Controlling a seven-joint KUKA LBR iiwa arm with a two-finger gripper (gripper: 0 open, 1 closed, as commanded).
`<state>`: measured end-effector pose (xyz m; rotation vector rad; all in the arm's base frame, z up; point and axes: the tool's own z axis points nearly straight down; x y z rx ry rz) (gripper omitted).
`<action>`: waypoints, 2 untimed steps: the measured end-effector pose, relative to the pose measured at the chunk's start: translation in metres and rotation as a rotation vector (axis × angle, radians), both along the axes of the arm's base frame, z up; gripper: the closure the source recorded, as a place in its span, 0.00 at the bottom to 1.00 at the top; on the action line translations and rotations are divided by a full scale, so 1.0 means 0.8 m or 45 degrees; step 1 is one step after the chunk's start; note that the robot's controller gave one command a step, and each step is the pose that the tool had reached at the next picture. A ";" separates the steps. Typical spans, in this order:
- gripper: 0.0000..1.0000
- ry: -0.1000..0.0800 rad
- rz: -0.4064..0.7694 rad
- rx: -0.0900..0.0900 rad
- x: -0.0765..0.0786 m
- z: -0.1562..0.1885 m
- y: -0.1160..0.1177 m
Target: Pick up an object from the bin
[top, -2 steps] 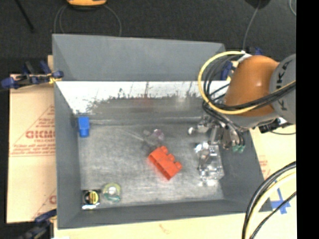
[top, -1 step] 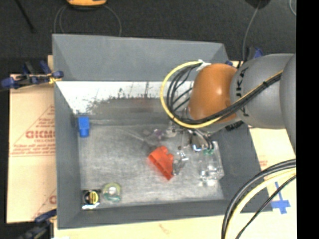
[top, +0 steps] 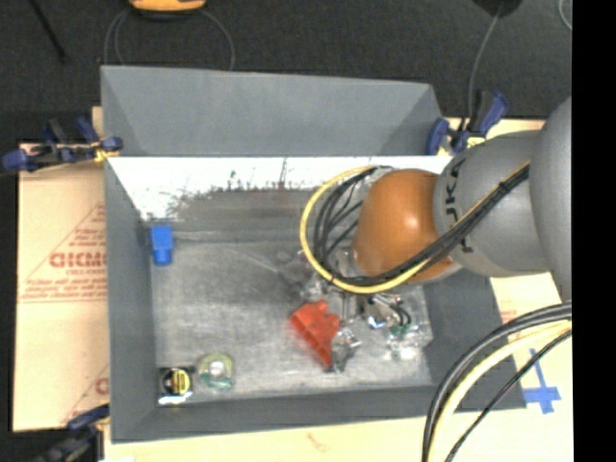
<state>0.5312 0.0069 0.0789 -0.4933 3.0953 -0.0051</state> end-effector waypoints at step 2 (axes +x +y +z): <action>1.00 -0.005 0.109 0.000 0.010 0.170 0.003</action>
Offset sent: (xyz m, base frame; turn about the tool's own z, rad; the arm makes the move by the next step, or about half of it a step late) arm 0.0000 0.0000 0.0000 0.0000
